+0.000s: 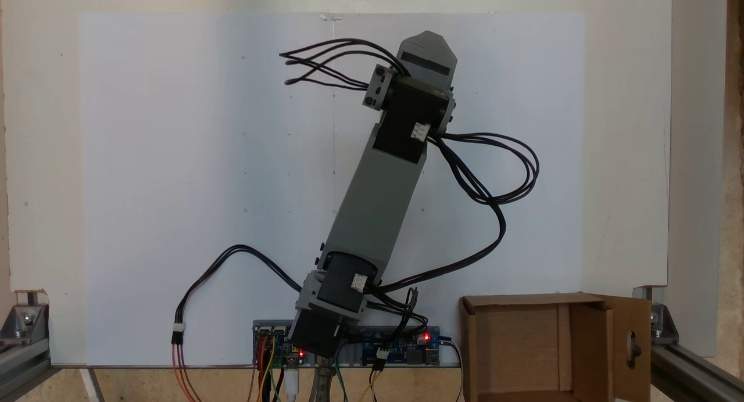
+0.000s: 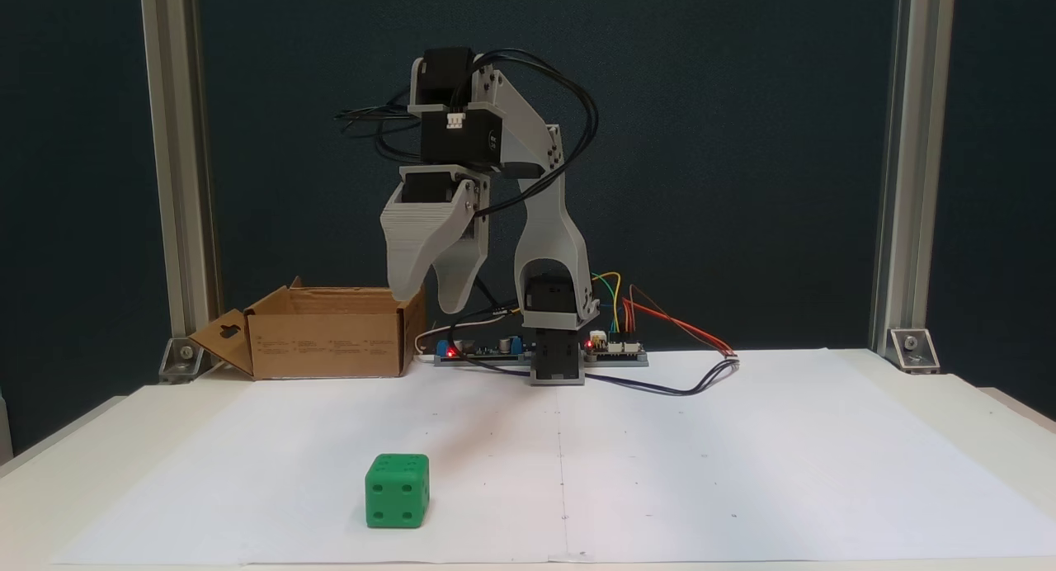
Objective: Grasp a green dice and put it in the bin.
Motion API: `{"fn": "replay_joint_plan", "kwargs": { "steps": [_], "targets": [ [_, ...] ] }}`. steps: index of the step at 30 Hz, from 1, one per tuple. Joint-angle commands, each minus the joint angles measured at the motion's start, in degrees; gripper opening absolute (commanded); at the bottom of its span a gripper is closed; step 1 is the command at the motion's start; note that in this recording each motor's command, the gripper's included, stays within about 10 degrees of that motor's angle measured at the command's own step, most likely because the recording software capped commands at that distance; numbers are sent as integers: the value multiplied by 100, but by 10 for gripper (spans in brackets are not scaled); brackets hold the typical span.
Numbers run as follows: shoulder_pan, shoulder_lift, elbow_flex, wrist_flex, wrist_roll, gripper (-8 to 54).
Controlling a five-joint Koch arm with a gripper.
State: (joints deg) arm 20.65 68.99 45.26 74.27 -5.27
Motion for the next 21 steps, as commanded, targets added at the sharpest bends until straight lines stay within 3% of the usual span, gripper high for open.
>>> {"fn": "replay_joint_plan", "kwargs": {
  "steps": [1,6,13,21],
  "targets": [
    [9,26,-290,325,-773,435],
    [18,-167,-290,343,-1354,436],
    [26,-352,-334,281,-1380,437],
    [26,-1187,-1310,272,-1380,435]
  ]
}}
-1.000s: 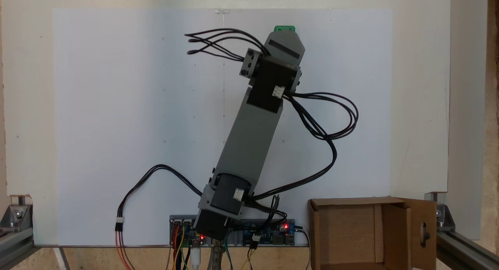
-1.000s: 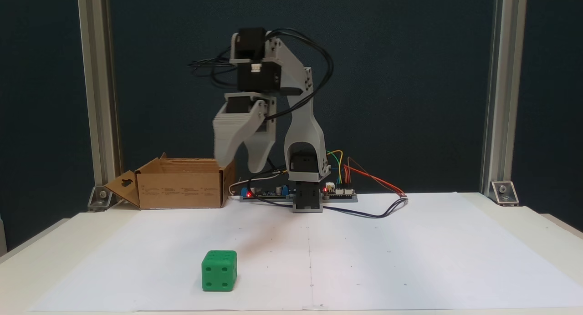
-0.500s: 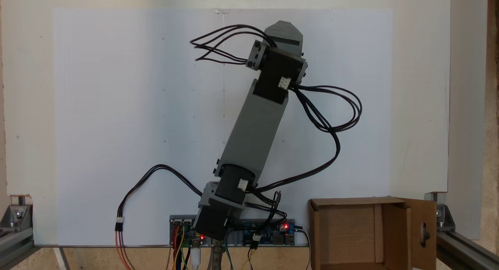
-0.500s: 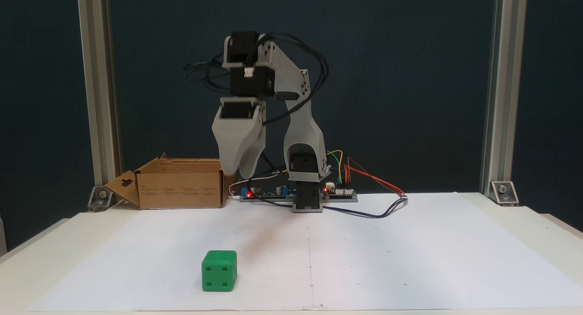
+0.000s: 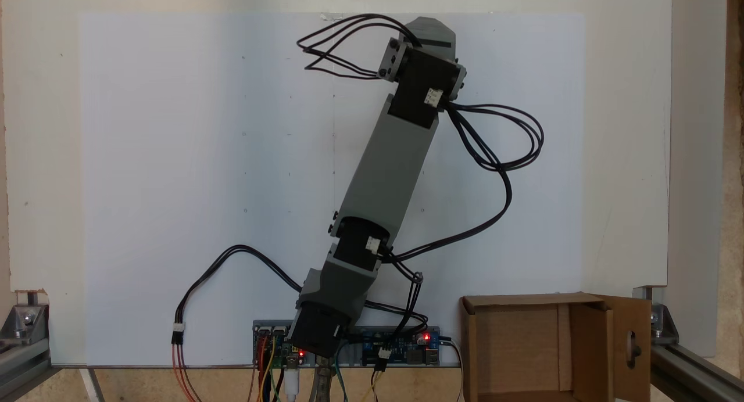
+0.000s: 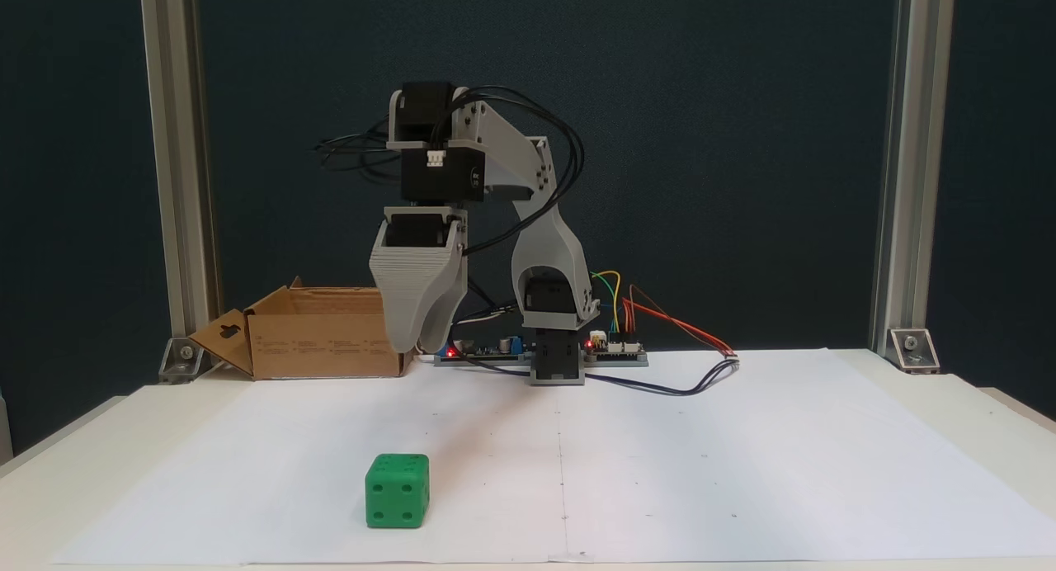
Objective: Grasp a green dice and put it in the bin.
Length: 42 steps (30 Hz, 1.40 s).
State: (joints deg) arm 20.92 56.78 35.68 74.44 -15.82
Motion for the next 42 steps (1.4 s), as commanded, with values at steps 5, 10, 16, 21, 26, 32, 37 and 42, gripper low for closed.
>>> {"fn": "replay_joint_plan", "kwargs": {
  "steps": [5,10,16,21,26,32,37,42],
  "targets": [
    [0,-404,-791,255,-325,435],
    [9,-800,-1037,264,-325,436],
    [0,-940,-1072,255,-501,437],
    [9,-976,-1090,264,-729,438],
    [26,-1046,-1090,264,-817,435],
    [35,-1204,-1116,255,-809,435],
    [105,-1266,-1169,97,-712,435],
    [123,-1380,-1169,-44,-545,435]
  ]
}}
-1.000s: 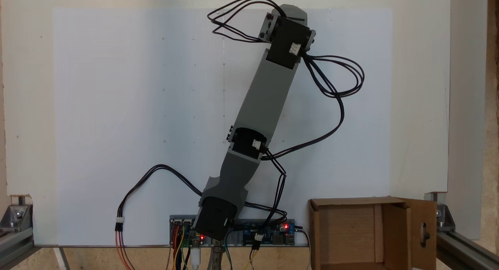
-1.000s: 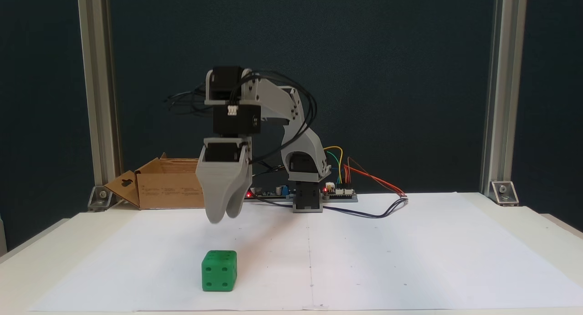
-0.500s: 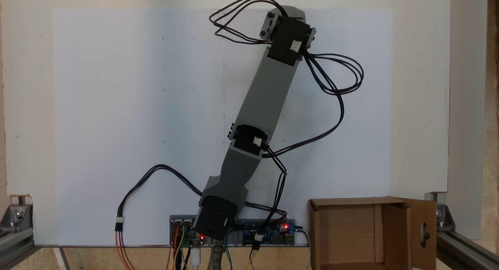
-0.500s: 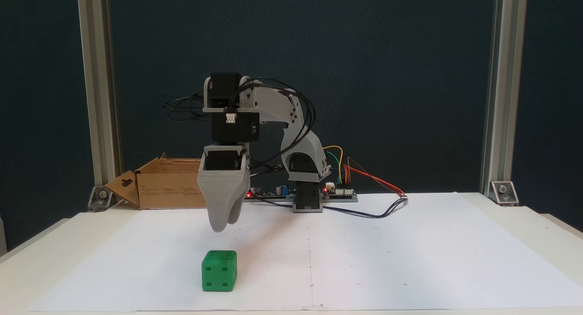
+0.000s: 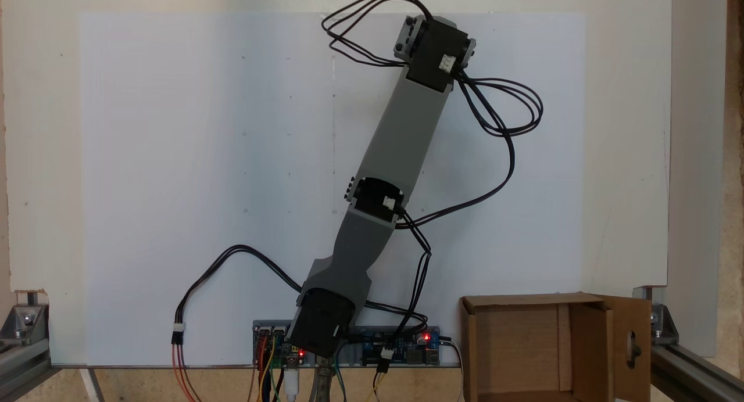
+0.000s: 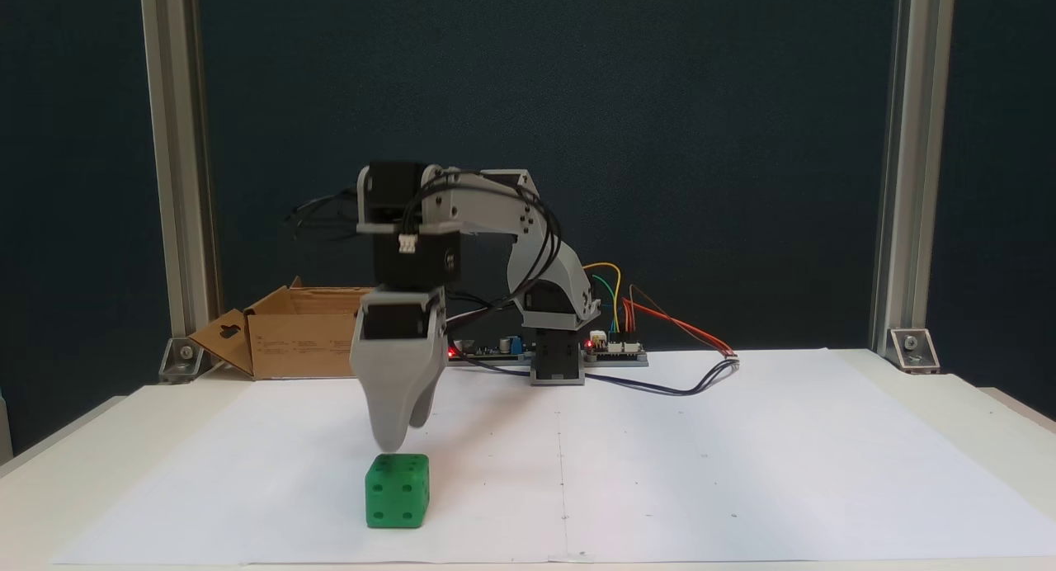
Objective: Grasp a green dice and put it in the bin.
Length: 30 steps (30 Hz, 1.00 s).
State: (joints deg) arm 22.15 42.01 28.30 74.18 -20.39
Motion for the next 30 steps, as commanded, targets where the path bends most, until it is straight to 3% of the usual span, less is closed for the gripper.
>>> {"fn": "replay_joint_plan", "kwargs": {
  "steps": [1,30],
  "targets": [
    [9,79,-431,-35,-44,435],
    [-18,-378,-879,-193,457,434]
  ]
}}
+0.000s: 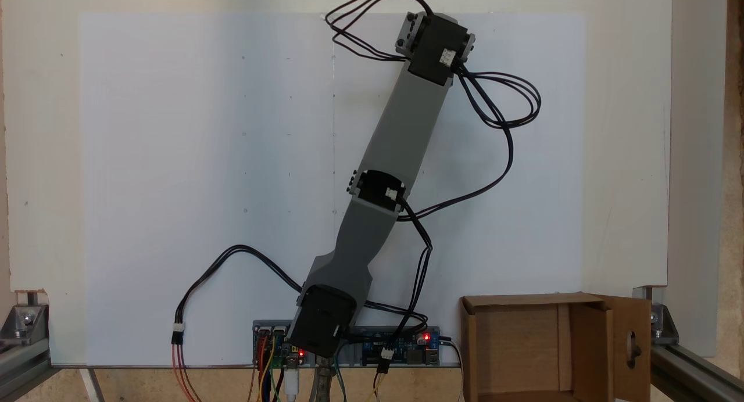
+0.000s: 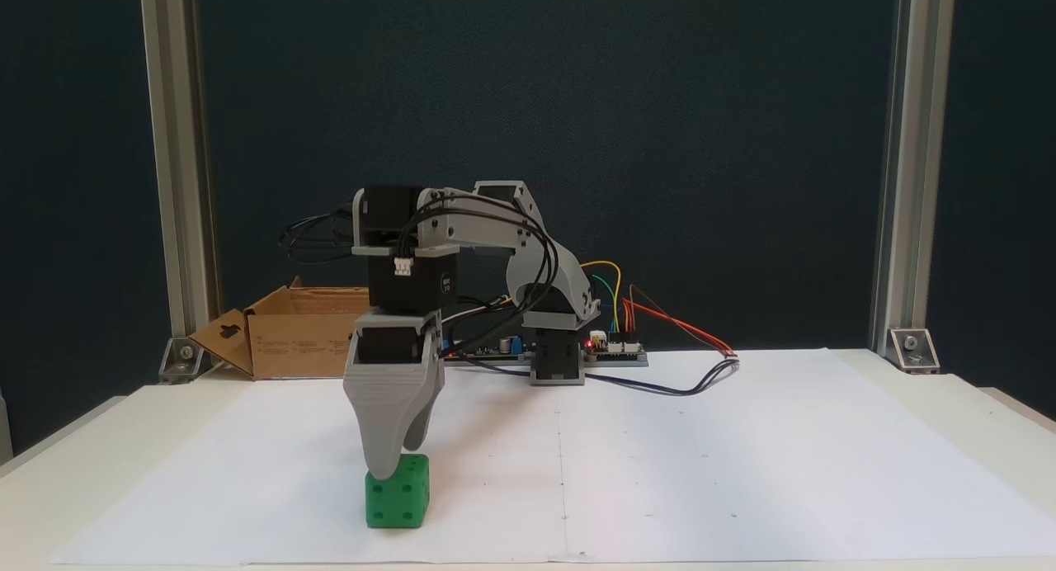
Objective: Grasp a green dice and put it in the bin.
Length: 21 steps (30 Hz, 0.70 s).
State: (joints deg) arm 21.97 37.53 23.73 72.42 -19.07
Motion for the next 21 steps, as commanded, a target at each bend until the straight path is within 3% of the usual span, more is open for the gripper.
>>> {"fn": "replay_joint_plan", "kwargs": {
  "steps": [1,21],
  "targets": [
    [0,18,-466,-18,325,434],
    [-9,-334,-598,-229,439,432]
  ]
}}
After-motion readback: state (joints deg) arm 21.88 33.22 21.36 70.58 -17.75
